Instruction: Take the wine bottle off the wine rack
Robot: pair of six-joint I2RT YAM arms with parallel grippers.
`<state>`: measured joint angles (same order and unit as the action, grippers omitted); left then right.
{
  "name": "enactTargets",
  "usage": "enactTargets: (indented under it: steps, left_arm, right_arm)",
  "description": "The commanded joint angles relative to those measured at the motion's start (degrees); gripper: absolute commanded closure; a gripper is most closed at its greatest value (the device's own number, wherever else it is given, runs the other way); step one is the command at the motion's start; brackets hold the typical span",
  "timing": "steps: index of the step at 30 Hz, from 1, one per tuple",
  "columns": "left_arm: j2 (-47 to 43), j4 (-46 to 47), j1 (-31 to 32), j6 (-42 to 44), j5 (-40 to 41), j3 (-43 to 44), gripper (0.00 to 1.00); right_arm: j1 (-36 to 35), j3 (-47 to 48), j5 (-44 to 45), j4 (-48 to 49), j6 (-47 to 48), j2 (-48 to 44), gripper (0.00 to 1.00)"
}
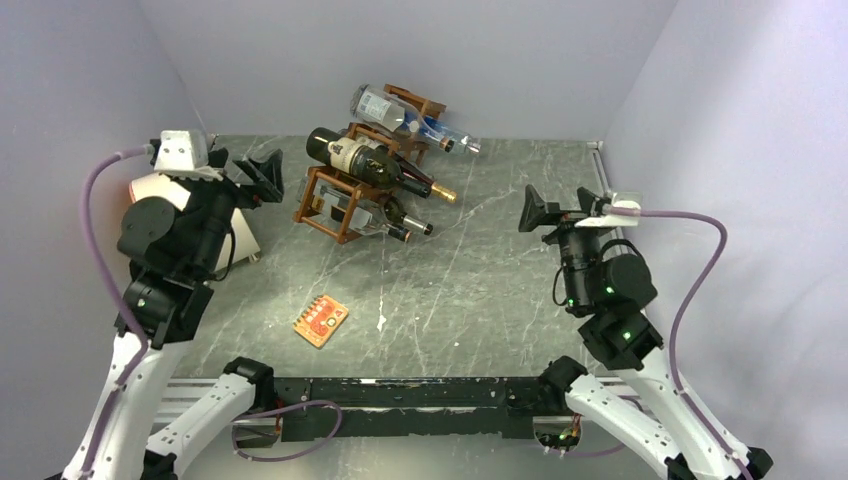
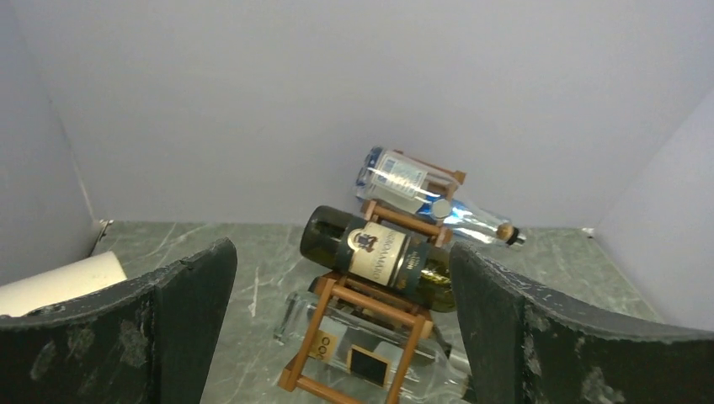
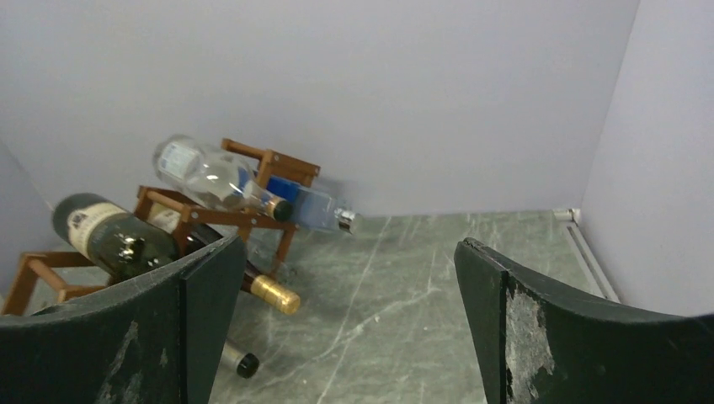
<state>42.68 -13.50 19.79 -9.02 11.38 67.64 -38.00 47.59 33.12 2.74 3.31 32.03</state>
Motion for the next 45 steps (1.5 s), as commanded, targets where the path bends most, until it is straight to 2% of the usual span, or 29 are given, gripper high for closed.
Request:
enactTargets:
  steps: [1, 13, 17, 25, 30, 34, 37, 41, 45]
  left_arm:
    - [2.27, 4.11, -3.19, -1.00, -1.63, -1.78, 0.01]
    - [9.68, 9.16, -10.56, -2.10, -10.92, -5.19, 0.01]
    - [11.88, 11.16, -11.52, -2.73, -14.97, -5.59, 0.01]
    - [15.30, 12.65, -10.26, -2.72, -19.75, -5.26, 0.02]
    - [16.48, 13.08, -9.24, -2.69, -20.85, -5.09, 0.02]
    - [16.99, 13.82, -8.78, -3.24, -22.14, -5.18, 0.02]
    - [17.30, 13.93, -8.48, -3.78, -23.04, -4.93, 0.02]
    - [17.02, 14.98, -8.23, -4.98, -24.24, -5.24, 0.02]
    - [16.36, 15.21, -8.02, -5.07, -24.48, -5.16, 0.02]
  right_arm:
    - [3.14, -1.39, -1.03, -0.41, -4.47, 2.73, 0.00]
    - [11.12, 0.18, -0.63, -12.17, -19.34, 14.76, 0.00]
    - [12.61, 1.36, -3.36, -16.99, -21.08, 18.88, 0.00]
    - [14.04, 0.22, -22.62, -16.19, -19.99, 23.29, 0.00]
    - [14.33, 0.28, -37.44, -9.27, -25.12, 28.19, 0.00]
    - [14.38, -0.54, -50.72, 2.03, -31.68, 33.50, 0.00]
    - [14.39, -0.27, -55.98, 9.67, -36.66, 37.91, 0.00]
    - [12.16, -2.41, -56.34, 24.87, -45.44, 42.06, 0.00]
    - [7.61, -3.80, -43.71, 30.59, -52.48, 44.91, 0.00]
